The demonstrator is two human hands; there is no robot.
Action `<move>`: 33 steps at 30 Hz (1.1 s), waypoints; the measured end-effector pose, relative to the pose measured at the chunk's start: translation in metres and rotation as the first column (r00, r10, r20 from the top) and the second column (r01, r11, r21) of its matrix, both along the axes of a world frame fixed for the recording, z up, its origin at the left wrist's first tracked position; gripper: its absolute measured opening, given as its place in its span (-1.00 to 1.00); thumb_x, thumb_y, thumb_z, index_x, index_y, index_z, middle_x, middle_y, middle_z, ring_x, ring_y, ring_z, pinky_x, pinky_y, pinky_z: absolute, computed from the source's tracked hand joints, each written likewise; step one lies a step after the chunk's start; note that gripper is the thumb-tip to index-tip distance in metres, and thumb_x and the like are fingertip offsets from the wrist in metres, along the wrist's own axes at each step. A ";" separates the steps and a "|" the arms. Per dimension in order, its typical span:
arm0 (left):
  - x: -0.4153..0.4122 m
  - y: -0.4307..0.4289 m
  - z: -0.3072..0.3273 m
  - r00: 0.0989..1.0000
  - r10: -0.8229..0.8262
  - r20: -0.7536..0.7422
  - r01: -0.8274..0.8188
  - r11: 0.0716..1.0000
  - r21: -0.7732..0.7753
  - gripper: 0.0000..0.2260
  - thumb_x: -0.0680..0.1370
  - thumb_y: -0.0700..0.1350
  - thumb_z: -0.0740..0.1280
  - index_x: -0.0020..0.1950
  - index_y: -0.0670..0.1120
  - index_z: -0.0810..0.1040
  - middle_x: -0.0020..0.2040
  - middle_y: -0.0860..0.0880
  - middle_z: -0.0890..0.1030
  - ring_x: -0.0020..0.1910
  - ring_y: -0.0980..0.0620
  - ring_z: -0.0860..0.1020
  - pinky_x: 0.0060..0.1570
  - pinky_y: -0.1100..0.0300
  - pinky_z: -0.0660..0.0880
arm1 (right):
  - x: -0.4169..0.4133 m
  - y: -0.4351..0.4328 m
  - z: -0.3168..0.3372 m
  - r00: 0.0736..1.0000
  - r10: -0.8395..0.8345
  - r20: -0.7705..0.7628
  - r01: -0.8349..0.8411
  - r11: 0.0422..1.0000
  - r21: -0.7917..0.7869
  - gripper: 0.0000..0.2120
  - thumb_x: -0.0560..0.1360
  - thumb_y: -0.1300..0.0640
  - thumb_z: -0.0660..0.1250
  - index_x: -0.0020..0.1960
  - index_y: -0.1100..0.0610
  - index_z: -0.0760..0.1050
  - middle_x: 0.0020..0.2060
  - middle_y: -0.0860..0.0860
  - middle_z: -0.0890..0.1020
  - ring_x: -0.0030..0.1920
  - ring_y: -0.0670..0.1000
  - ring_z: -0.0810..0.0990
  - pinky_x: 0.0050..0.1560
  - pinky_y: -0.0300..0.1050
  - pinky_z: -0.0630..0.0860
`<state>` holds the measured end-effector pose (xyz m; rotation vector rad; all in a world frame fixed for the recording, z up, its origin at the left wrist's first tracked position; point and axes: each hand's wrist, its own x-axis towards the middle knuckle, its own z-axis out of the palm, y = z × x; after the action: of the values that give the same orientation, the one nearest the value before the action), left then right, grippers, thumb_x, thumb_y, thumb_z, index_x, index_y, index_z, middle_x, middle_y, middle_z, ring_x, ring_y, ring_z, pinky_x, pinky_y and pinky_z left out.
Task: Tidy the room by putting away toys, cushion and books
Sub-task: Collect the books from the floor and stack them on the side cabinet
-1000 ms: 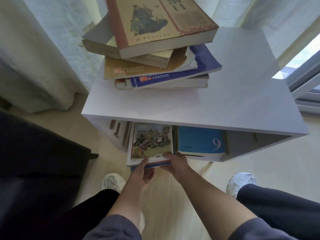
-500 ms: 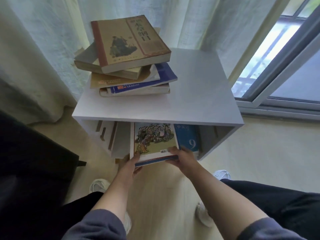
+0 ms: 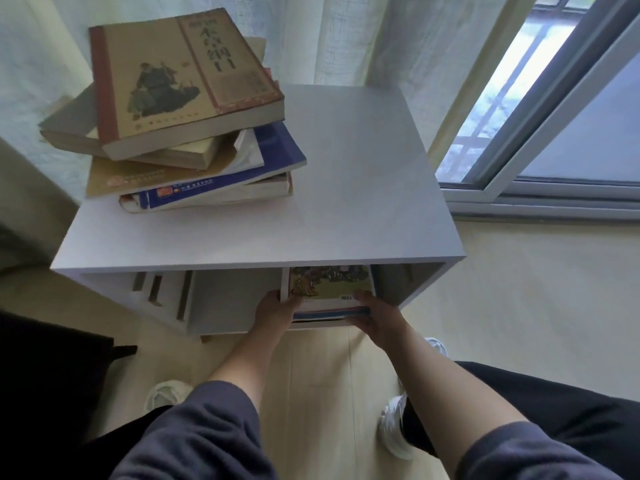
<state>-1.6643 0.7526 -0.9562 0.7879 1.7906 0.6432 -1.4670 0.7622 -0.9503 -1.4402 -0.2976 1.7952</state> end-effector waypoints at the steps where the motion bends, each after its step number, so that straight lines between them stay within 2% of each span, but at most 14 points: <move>1: -0.003 -0.003 0.000 0.993 -0.103 -0.064 0.105 0.994 0.020 -0.58 0.49 0.03 0.41 0.26 -0.15 0.48 0.05 -0.04 0.56 -0.01 -0.01 0.54 0.04 0.14 0.52 | -0.003 0.001 -0.001 0.999 -0.042 0.005 0.043 0.998 -0.052 -0.54 0.50 0.34 0.36 0.36 0.23 0.35 0.24 0.28 0.52 0.20 0.27 0.56 -0.08 0.06 0.66; 3: -0.003 -0.009 -0.009 0.939 -0.303 -0.162 0.307 0.952 0.000 -0.36 0.31 0.17 0.51 0.29 -0.09 0.46 0.14 0.01 0.54 0.14 -0.01 0.52 0.12 0.16 0.49 | -0.009 0.000 -0.005 0.993 -0.117 0.031 0.121 0.979 -0.162 -0.54 0.51 0.33 0.36 0.37 0.24 0.33 0.26 0.27 0.50 0.20 0.24 0.54 -0.14 -0.01 0.67; 5: -0.001 -0.013 -0.017 0.880 -0.408 -0.244 0.406 0.912 -0.057 -0.24 0.32 0.07 0.54 0.41 -0.09 0.29 0.23 -0.08 0.45 0.23 -0.06 0.46 0.15 0.21 0.43 | -0.014 -0.004 -0.011 0.986 -0.147 0.073 0.160 0.960 -0.229 -0.55 0.51 0.30 0.37 0.36 0.24 0.35 0.25 0.25 0.51 0.20 0.22 0.55 -0.03 -0.02 0.62; 9: 0.005 -0.013 -0.024 0.787 -0.402 -0.467 0.430 0.902 -0.052 -0.41 0.51 -0.23 0.36 0.47 -0.18 0.17 0.27 -0.19 0.39 0.18 -0.12 0.49 0.14 0.12 0.48 | -0.013 -0.005 -0.017 0.979 -0.186 0.082 0.201 0.940 -0.276 -0.59 0.50 0.32 0.37 0.32 0.24 0.39 0.20 0.23 0.55 0.18 0.22 0.57 0.11 0.03 0.59; 13: 0.008 -0.001 -0.026 0.740 -0.396 -0.544 0.463 0.886 -0.015 -0.50 0.53 -0.20 0.35 0.43 -0.18 0.27 0.22 -0.18 0.47 0.15 -0.13 0.52 0.13 0.05 0.51 | -0.009 0.003 -0.017 0.959 -0.272 0.079 0.283 0.933 -0.222 -0.62 0.49 0.39 0.34 0.28 0.21 0.41 0.17 0.20 0.54 0.18 0.20 0.56 0.07 0.00 0.61; 15: 0.009 0.008 -0.026 0.667 -0.432 -0.607 0.502 0.863 -0.063 -0.52 0.56 -0.21 0.30 0.45 -0.17 0.26 0.21 -0.17 0.47 0.13 -0.13 0.53 0.11 0.03 0.52 | -0.010 0.005 -0.019 0.971 -0.215 0.109 0.235 0.945 -0.230 -0.66 0.49 0.37 0.33 0.25 0.21 0.44 0.11 0.20 0.53 0.14 0.16 0.57 -0.09 -0.10 0.62; 17: 0.010 0.011 -0.025 0.625 -0.475 -0.620 0.520 0.845 -0.123 -0.53 0.57 -0.19 0.29 0.45 -0.16 0.25 0.19 -0.17 0.46 0.10 -0.14 0.54 0.06 0.04 0.53 | -0.012 0.004 -0.023 0.989 -0.114 0.099 0.136 0.956 -0.258 -0.70 0.49 0.34 0.34 0.21 0.25 0.44 0.03 0.24 0.55 0.13 0.21 0.59 -0.04 -0.04 0.64; 20: 0.012 0.011 -0.030 0.630 -0.510 -0.586 0.504 0.842 -0.191 -0.48 0.53 -0.12 0.36 0.43 -0.15 0.26 0.20 -0.16 0.42 0.13 -0.12 0.52 0.06 0.07 0.51 | -0.013 0.002 -0.025 0.992 -0.076 0.100 0.099 0.963 -0.249 -0.87 0.51 0.40 0.23 -0.03 0.21 0.35 -0.35 0.12 0.38 -0.34 0.07 0.44 -0.33 -0.18 0.51; 22: 0.013 0.010 -0.036 0.656 -0.507 -0.559 0.489 0.850 -0.198 -0.50 0.53 -0.08 0.38 0.40 -0.16 0.30 0.20 -0.15 0.44 0.16 -0.10 0.51 0.09 0.09 0.51 | -0.011 0.003 -0.025 0.985 -0.050 0.164 0.088 0.969 -0.229 -0.84 0.53 0.39 0.18 -0.12 0.16 0.32 -0.37 0.07 0.36 -0.41 0.01 0.36 -0.38 -0.15 0.46; 25: 0.013 0.011 -0.039 0.657 -0.444 -0.609 0.461 0.876 -0.142 -0.44 0.50 -0.03 0.40 0.43 -0.12 0.28 0.19 -0.14 0.46 0.14 -0.10 0.52 0.04 0.06 0.54 | -0.010 0.000 -0.025 0.795 0.217 0.567 -0.101 0.968 -0.229 -0.93 0.55 0.23 0.23 -0.12 0.16 0.39 -0.11 0.13 0.52 -0.15 0.09 0.51 0.05 0.03 0.56; 26: 0.014 0.010 -0.040 0.641 -0.423 -0.641 0.466 0.878 -0.114 -0.35 0.47 -0.01 0.43 0.46 -0.10 0.21 0.20 -0.13 0.45 0.15 -0.10 0.51 0.02 0.03 0.55 | -0.012 -0.004 -0.021 0.707 0.296 0.643 -0.172 0.953 -0.250 -0.92 0.54 0.20 0.25 0.01 0.19 0.40 -0.02 0.15 0.54 -0.08 0.10 0.50 0.07 0.00 0.54; 28: 0.017 0.011 -0.040 0.635 -0.390 -0.667 0.489 0.871 -0.044 -0.18 0.40 0.05 0.48 0.51 -0.09 0.09 0.28 -0.11 0.42 0.21 -0.11 0.48 0.03 -0.02 0.55 | -0.016 -0.010 -0.020 0.587 0.369 0.720 -0.249 0.929 -0.273 -0.65 0.53 0.20 0.26 0.29 0.22 0.30 0.12 0.16 0.55 0.01 0.13 0.52 0.00 -0.08 0.48; 31: 0.019 0.012 -0.041 0.662 -0.378 -0.647 0.503 0.864 0.009 -0.14 0.41 0.05 0.49 0.53 -0.09 0.04 0.38 -0.09 0.37 0.28 -0.12 0.46 0.09 -0.06 0.54 | -0.022 -0.017 -0.016 0.558 0.337 0.758 -0.296 0.934 -0.197 -0.43 0.49 0.27 0.27 0.43 0.15 0.12 0.19 0.12 0.50 0.12 0.17 0.55 0.08 -0.03 0.54; 33: 0.015 0.014 -0.041 0.586 -0.400 -0.705 0.553 0.833 -0.014 -0.18 0.44 0.02 0.46 0.54 -0.04 0.03 0.42 -0.09 0.33 0.30 -0.13 0.44 0.10 -0.06 0.53 | -0.025 -0.016 -0.019 0.557 0.331 0.762 -0.300 0.936 -0.187 -0.40 0.47 0.25 0.29 0.43 0.11 0.10 0.18 0.10 0.51 0.09 0.17 0.58 0.11 0.05 0.58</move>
<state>-1.6488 0.7665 -0.9972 1.7769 2.0238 0.1527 -1.4918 0.7457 -0.9696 -2.2718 -1.0444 1.2871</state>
